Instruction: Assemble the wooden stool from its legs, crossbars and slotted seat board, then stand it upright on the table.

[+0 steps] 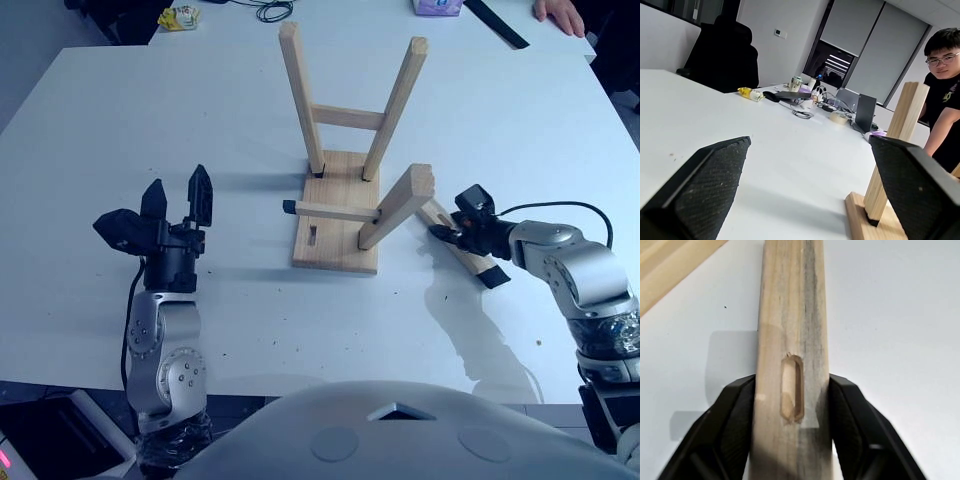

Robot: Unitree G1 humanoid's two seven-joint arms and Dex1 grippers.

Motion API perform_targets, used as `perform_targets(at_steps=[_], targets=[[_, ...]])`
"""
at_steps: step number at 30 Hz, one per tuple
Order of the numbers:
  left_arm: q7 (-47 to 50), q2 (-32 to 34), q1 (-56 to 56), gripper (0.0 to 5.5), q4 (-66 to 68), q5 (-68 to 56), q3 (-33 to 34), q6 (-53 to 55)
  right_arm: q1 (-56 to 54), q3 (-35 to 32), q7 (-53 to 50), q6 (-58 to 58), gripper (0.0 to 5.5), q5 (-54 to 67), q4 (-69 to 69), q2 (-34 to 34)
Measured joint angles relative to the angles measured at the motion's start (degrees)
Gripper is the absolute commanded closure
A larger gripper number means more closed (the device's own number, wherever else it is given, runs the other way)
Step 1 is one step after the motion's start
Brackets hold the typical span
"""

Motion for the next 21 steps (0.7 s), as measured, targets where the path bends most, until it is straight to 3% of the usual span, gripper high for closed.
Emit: perform_targets(at_steps=[4, 8, 16, 21], targets=[[-0.22, 1.76, -2.56, 1.11, -1.34, -3.48, 2.85, 0.03, -1.76, -0.02, 0.14, -1.99, 3.44, -0.58, 3.13, 0.48], [-0.25, 4.18, -5.56, 1.11, -2.05, -11.51, 7.34, 0.56, -7.06, -4.09, 0.96, -4.71, 3.44, 0.90, 9.46, 3.41], [-1.04, 13.87, -16.00, 1.11, 3.29, -24.92, 13.51, 6.25, -33.60, -23.07, 1.63, -12.04, 3.44, 8.51, 33.54, 4.49], [-1.10, 15.80, -21.13, 1.11, 6.57, -27.37, 12.72, 9.38, -44.11, -33.05, 2.61, -13.07, 3.44, 19.06, 33.46, 5.28]])
